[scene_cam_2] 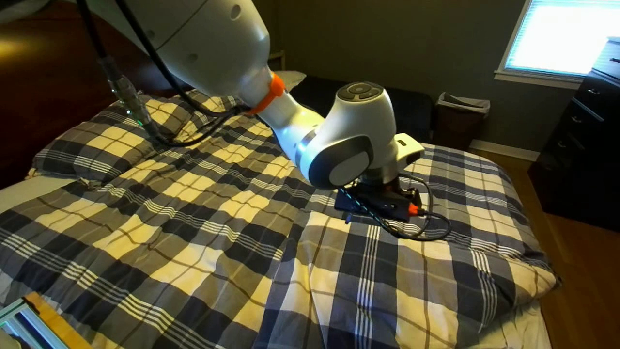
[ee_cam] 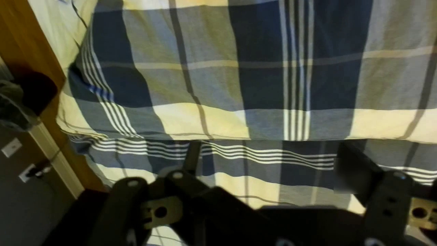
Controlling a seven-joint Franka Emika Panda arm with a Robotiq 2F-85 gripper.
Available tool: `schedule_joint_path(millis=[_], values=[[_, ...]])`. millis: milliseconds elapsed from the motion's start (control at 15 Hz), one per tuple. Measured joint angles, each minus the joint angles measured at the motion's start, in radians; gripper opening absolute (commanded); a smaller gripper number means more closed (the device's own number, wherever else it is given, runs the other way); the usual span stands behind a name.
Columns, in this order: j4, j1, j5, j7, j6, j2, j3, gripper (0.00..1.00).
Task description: Move the black remote to the right and then cover it with the duvet
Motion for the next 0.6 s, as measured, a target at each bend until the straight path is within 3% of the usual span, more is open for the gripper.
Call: schedule_joint_path(millis=[267, 600], values=[[-0.065, 0.047, 0.000, -0.056, 0.000, -0.045, 0.018, 1.00], [-0.074, 0.046, 0.000, -0.067, 0.000, -0.054, 0.017, 1.00]])
